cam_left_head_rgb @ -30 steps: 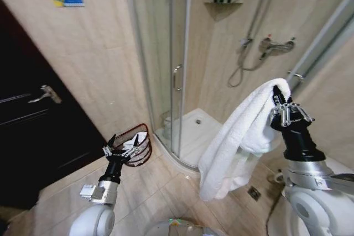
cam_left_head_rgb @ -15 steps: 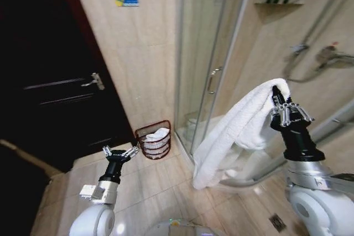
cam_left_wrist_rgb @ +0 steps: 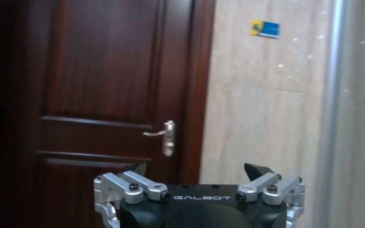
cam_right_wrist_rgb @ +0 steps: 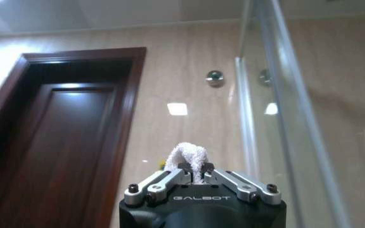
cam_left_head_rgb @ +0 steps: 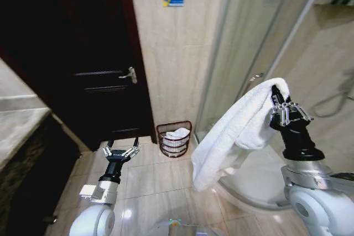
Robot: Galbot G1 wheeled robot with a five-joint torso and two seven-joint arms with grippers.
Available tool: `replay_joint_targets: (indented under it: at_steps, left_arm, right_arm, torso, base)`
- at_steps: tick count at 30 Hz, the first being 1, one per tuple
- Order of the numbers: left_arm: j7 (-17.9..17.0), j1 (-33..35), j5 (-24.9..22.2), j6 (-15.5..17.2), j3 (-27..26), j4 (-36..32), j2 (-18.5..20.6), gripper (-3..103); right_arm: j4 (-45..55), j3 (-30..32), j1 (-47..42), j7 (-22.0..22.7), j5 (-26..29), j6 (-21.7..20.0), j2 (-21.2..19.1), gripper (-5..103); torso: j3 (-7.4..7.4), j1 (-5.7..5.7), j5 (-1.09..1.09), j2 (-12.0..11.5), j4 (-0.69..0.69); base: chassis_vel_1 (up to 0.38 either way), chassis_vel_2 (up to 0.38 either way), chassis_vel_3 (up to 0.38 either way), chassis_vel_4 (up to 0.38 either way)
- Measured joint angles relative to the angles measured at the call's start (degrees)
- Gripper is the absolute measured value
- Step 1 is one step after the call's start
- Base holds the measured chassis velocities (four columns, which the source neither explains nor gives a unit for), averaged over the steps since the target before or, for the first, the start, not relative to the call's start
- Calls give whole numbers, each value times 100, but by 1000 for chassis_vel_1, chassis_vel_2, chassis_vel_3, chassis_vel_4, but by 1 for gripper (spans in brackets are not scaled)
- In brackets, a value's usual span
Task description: Discard the used towel into the hamper.
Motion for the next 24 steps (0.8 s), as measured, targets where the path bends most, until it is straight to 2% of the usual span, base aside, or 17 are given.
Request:
replay_joint_targets:
  at_steps: [9,13,24]
  left_arm:
    - [0,0,0,0,0,0,0,100]
    - [0,0,0,0,0,0,0,100]
    - [0,0,0,0,0,0,0,100]
  right_arm:
    - [0,-29,31,-8,4,7,-15,5]
    - [0,-25,37,-29,18,41,-24,5]
    - [0,-151,151,-54,12,9,-114,5]
  torso:
    - [0,0,-1,1,0]
    - [0,0,0,1,-3]
    - [0,0,0,2,-1]
  base:
    - [80,73,83,74]
    - [0,0,0,0]
    - [0,0,0,0]
